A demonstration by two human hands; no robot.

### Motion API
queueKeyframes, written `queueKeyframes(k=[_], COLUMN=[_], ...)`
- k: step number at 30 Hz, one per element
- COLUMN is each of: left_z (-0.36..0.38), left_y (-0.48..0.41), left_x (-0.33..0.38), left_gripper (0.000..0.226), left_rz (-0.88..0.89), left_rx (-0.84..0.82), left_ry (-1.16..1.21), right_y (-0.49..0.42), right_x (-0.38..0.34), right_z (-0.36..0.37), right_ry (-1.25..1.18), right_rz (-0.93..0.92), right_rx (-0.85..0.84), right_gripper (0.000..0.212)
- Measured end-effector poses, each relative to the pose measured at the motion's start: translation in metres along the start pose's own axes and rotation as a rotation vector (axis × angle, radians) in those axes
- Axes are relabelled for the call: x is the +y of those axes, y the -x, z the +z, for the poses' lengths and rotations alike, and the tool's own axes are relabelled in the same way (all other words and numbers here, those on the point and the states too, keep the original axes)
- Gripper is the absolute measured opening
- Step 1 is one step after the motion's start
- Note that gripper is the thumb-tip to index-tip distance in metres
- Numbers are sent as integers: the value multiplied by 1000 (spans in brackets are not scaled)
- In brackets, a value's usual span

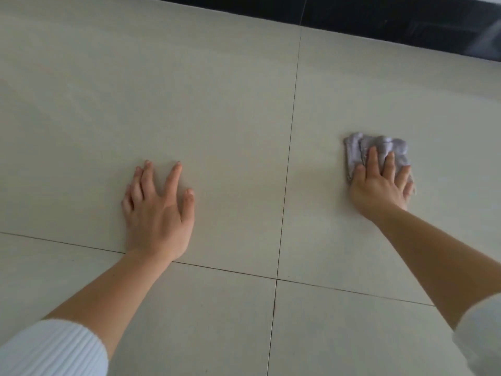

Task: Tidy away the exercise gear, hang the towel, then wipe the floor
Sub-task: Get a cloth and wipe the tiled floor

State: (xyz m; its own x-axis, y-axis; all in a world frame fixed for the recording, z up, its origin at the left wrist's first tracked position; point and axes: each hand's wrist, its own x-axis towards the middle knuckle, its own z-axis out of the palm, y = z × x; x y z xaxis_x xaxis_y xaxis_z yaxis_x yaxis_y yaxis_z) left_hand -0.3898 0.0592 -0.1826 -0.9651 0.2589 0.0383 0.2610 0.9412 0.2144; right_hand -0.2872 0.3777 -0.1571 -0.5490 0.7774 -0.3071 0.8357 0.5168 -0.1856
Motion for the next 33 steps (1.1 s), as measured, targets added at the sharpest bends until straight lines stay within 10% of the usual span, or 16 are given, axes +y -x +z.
queueKeyframes(k=[13,20,24,33], left_z=[-6,-4,-3,-4], left_y=[-1,-2,-2,-3], left_x=[3,1,1,1], left_gripper=[57,57,57,58], left_rz=[-45,-41,-39,-42], left_rx=[-40,-30,-30,-34], left_ry=[3,-8,-20,-13], right_y=[17,-67,-95,-17], right_x=[-110,-66,-111,-259], right_z=[29,-2,-4,55], right_ry=[283,55,-40,288], right_rz=[-993,-78,154,-894], right_rx=[-133,70,66,-56], right_gripper=[51,60,58,53])
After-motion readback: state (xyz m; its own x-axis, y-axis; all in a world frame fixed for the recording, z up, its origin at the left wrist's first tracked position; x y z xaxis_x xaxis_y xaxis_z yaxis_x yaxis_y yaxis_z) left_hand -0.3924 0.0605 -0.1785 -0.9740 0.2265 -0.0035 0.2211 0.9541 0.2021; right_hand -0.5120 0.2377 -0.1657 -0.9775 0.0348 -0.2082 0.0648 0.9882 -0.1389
